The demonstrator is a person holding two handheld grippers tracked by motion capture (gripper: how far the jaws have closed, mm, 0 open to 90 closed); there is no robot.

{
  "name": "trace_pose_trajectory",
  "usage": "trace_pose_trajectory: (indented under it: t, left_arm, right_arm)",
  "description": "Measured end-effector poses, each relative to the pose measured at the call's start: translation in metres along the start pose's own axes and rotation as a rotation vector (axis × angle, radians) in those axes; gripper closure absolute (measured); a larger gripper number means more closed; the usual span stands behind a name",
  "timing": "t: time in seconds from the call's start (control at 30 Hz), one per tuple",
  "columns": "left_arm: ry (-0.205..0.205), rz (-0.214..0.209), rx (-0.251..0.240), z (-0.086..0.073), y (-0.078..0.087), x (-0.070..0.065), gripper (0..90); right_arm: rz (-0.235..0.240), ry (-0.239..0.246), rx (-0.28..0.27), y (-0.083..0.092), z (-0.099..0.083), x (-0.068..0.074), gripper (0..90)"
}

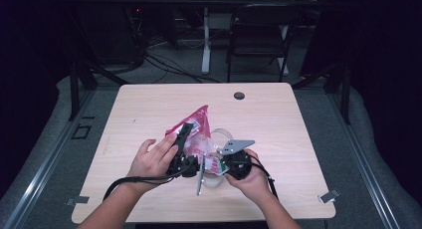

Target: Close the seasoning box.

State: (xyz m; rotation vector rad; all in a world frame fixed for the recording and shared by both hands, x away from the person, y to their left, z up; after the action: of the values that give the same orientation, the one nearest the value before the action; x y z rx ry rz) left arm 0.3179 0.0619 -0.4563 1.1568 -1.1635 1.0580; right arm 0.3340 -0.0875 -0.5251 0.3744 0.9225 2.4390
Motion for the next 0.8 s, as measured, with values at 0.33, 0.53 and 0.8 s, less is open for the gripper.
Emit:
trace_pose_trajectory:
  t: [0.33, 0.53, 0.8]
  left_arm:
    - [0.008, 0.001, -0.013, -0.0007, -0.0007, -0.0010, 62.7]
    - [0.004, -0.006, 0.000, -0.0004, 0.0006, -0.0004, 62.7]
    - [0.009, -0.005, -0.004, 0.0006, -0.0006, -0.0007, 62.7]
  right_arm:
    - [0.003, 0.004, 0.002, -0.0007, 0.0000, 0.0003, 90.0]
    - [0.005, 0.003, 0.001, -0.0009, 0.0000, 0.0008, 90.0]
    - [0.001, 0.002, 0.006, -0.0009, -0.0004, 0.0002, 90.0]
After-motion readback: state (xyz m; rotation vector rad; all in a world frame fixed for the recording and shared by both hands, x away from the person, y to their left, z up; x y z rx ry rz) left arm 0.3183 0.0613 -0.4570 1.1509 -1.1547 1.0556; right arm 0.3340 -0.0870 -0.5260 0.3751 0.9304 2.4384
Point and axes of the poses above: each handheld gripper's, and its own axes: y roughly backward along the jaws, z roughly out of its top, x roughly to its left, the point moved 4 cm from there along -y, roughly forward along the jaws, and after that the axes turned 5 degrees about x, right-handed, at the moved point
